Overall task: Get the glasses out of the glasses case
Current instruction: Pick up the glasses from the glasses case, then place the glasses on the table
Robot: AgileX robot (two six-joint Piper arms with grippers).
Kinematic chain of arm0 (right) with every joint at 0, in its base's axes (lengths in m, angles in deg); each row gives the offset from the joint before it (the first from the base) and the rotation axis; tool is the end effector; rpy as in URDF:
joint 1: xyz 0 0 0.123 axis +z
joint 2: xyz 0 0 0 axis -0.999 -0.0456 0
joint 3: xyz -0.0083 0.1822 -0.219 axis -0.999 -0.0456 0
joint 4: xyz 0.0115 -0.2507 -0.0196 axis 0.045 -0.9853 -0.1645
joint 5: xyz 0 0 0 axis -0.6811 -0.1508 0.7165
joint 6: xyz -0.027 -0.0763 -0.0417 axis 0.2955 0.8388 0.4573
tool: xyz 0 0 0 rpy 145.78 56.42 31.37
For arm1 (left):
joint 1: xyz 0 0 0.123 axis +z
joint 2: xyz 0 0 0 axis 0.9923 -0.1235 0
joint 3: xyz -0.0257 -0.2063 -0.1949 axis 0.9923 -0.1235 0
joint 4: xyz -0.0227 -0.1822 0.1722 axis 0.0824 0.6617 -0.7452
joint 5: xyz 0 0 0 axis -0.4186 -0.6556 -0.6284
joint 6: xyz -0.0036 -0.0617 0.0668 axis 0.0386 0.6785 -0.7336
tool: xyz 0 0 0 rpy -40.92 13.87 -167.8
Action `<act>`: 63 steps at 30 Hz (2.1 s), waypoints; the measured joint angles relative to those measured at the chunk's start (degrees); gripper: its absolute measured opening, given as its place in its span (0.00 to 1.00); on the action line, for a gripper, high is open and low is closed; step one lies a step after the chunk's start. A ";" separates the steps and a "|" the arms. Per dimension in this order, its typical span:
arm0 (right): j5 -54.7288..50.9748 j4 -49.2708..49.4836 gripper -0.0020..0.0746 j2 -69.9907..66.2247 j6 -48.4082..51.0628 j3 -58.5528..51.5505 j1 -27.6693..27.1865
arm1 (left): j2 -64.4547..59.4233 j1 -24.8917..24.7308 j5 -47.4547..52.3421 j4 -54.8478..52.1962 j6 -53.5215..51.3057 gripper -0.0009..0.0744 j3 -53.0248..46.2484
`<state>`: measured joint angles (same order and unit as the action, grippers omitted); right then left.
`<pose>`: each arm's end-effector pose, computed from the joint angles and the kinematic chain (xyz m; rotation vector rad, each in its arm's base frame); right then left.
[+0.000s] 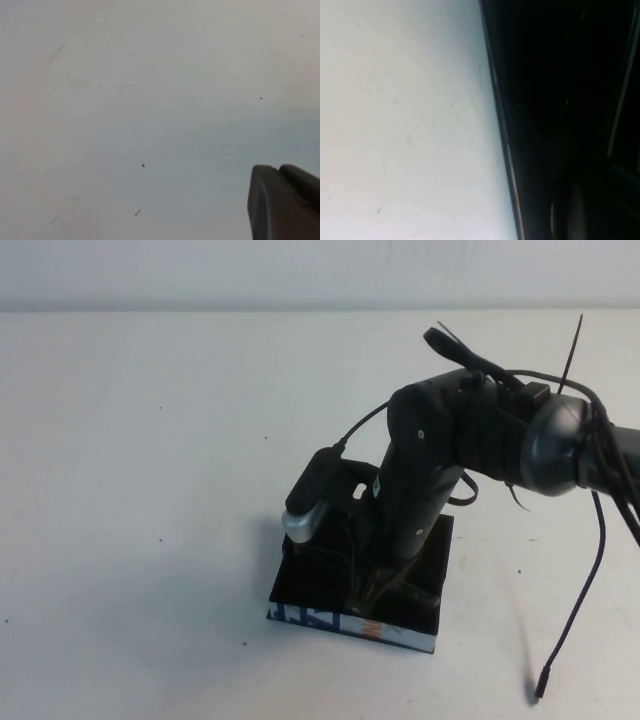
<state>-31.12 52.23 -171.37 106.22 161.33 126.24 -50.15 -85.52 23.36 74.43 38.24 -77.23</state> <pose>0.3146 0.2633 0.2151 -1.6505 2.4251 0.1491 0.0527 -0.0046 0.1737 0.0765 1.8504 -0.0413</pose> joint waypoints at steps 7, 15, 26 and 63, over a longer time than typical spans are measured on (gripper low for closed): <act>-1.23 -0.29 0.03 5.99 0.00 0.00 0.00 | 0.00 0.00 0.00 0.00 0.00 0.01 0.00; -5.75 0.13 0.03 12.44 -2.29 0.00 -2.29 | 0.00 0.00 0.00 0.00 0.00 0.01 0.00; -7.27 15.71 0.03 23.16 -4.70 -7.62 -19.73 | 0.00 0.00 0.00 0.00 0.00 0.01 0.00; 27.66 33.58 0.07 43.75 -7.55 -56.78 -37.61 | 0.00 0.00 0.00 0.00 0.00 0.01 0.00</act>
<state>-3.45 85.81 -127.62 98.67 104.55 88.63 -50.15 -85.52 23.36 74.43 38.24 -77.23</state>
